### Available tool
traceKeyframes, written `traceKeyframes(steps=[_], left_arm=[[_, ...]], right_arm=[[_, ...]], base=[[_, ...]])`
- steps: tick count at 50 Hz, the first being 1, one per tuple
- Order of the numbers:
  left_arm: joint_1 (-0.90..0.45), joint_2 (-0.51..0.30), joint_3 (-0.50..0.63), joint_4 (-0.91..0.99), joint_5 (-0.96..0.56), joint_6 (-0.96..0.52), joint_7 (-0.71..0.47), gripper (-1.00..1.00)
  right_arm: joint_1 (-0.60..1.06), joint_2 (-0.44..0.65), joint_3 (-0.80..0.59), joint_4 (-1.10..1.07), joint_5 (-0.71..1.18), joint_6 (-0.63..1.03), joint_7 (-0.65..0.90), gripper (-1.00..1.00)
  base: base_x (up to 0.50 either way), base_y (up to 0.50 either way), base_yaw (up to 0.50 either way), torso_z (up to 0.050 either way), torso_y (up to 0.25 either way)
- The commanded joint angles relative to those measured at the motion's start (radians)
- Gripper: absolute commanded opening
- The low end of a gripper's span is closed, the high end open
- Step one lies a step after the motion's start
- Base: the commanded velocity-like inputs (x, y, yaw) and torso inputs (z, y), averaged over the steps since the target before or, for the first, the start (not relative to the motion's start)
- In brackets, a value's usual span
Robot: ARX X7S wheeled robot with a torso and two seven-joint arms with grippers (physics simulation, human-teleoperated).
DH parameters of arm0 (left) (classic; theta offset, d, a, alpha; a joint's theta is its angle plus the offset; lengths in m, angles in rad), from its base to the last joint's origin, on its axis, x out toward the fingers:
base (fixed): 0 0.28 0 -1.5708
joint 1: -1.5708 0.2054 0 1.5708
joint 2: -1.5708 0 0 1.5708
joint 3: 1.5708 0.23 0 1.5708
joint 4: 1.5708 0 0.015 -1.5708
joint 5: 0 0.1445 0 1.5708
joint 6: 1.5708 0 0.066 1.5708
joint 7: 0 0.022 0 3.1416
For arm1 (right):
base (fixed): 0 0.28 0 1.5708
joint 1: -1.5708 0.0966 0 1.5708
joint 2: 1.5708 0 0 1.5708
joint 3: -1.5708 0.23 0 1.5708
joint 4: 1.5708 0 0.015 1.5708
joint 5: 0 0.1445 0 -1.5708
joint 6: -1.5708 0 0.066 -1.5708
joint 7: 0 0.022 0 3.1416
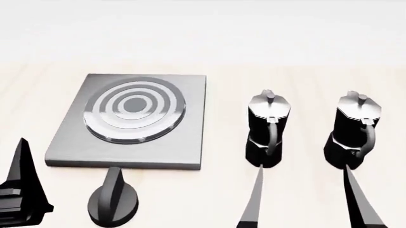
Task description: Turn off the stove.
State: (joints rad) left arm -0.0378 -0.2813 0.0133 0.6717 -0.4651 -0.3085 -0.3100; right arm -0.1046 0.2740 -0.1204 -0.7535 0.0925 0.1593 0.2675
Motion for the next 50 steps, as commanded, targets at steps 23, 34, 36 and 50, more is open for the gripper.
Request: traceKeyframes(steps=[23,34,36,50], left_arm=[[0.003,0.009,-0.010,-0.003,0.005,0.006,0.013,1.00],[0.006,0.006,-0.003,-0.009,0.011,0.016,0.013,1.00],[0.005,0.005,-0.002,-0.011,0.012,0.018,0.013,1.00],[0.007,0.000,0.001,-0.010,0.008,0.023,0.008,1.00]], right_arm=[[0.005,-0.003,0.003,0.019,-0.039,0.005,0.002,1.00],[-0.001,0.003,0.002,0.014,-0.036,0.001,0.007,1.00],[-0.001,0.004,0.001,0.015,-0.035,0.000,0.007,1.00],[-0.002,0.012,-0.004,0.018,-0.031,-0.005,0.016,1.00]], base=[[0.15,0.00,0.00,0.000,0.000],[0.00,0.00,0.00,0.000,-0.095],[0.00,0.00,0.00,0.000,-0.203],[0.00,0.00,0.00,0.000,-0.220]])
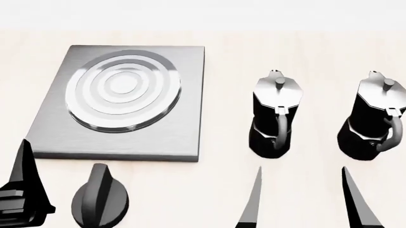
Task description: Turn off the stove.
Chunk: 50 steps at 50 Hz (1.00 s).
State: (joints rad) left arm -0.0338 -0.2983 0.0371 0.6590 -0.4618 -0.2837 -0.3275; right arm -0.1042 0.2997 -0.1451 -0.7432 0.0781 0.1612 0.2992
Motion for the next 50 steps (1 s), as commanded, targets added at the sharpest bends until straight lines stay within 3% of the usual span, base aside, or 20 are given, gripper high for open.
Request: traceKeyframes(steps=[1,39,50], left_arm=[[0.003,0.016,-0.023,0.002,0.003,-0.002,0.025,1.00],[0.003,0.003,-0.010,0.002,-0.007,0.004,0.010,1.00],[0.029,0.002,0.015,0.092,-0.051,-0.029,-0.008,1.00]], right_arm=[[-0.001,-0.013,0.020,0.008,-0.016,-0.007,-0.015,1.00],[0.008,0.007,0.003,0.010,-0.005,-0.005,0.005,1.00],[0.005,0.013,0.000,0.013,0.000,-0.010,0.011,1.00]], base=[[0.00,0.00,0.00,0.000,-0.219],[0.00,0.00,0.00,0.000,-0.212],[0.00,0.00,0.00,0.000,0.000]])
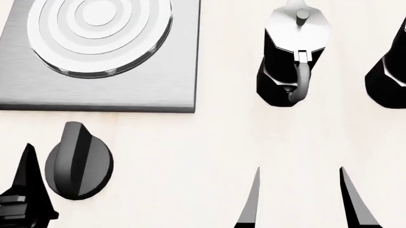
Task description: Turn off the stove.
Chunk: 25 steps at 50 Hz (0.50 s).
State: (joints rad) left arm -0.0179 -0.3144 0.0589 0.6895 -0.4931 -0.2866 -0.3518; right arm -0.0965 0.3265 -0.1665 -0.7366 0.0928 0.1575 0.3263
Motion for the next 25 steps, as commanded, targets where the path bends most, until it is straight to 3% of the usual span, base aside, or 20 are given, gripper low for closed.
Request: traceKeyframes(steps=[1,25], left_arm=[[0.011,0.018,-0.006,0.067,-0.024,-0.031,0.012,1.00],[0.007,0.012,0.076,0.172,-0.061,-0.053,-0.004,1.00]], right_arm=[[-0.003,-0.013,0.022,0.007,-0.015,-0.007,-0.016,1.00],[-0.003,-0.003,0.014,0.024,-0.005,-0.020,-0.008,1.00]], base=[[0.00,0.00,0.00,0.000,0.000],[0.00,0.00,0.00,0.000,0.000]])
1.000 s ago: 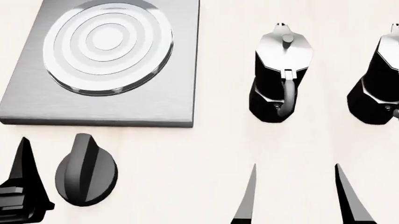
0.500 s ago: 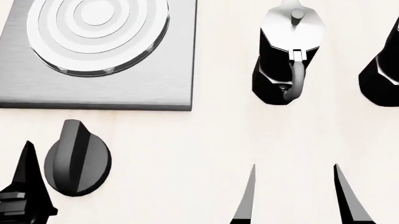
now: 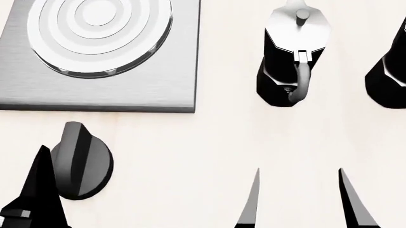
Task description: Turn off the stove.
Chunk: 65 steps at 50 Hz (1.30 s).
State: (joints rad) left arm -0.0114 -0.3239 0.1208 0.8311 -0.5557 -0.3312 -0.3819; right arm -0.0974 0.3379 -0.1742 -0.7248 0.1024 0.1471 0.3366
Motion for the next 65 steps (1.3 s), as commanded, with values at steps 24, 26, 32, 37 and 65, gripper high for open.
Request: traceKeyframes(steps=[24,26,32,37,65], left_arm=[[-0.093,0.070,0.162,-0.201,0.200,0.085,0.054,1.00],[-0.096,0.070,0.168,-0.212,0.209,0.091,0.053,1.00],[-0.111,0.075,0.175,-0.260,0.231,0.105,0.051,1.00],[-0.117,0.076,0.177,-0.293,0.245,0.119,0.046,1.00],[-0.150,0.082,0.172,-0.437,0.288,0.170,0.014,1.00]], right_arm=[[0.000,-0.006,0.011,0.017,-0.007,-0.012,-0.010,1.00],[0.000,-0.005,0.011,0.017,-0.006,-0.012,-0.010,1.00],[0.000,-0.003,0.011,0.017,-0.001,-0.012,-0.007,1.00],[0.001,-0.001,0.011,0.015,0.000,-0.011,-0.005,1.00],[0.001,0.010,0.004,0.014,0.005,-0.012,0.004,1.00]], base=[[0.00,0.00,0.00,0.000,0.000],[0.00,0.00,0.00,0.000,0.000],[0.00,0.00,0.00,0.000,0.000],[0.00,0.00,0.00,0.000,0.000],[0.00,0.00,0.00,0.000,0.000]])
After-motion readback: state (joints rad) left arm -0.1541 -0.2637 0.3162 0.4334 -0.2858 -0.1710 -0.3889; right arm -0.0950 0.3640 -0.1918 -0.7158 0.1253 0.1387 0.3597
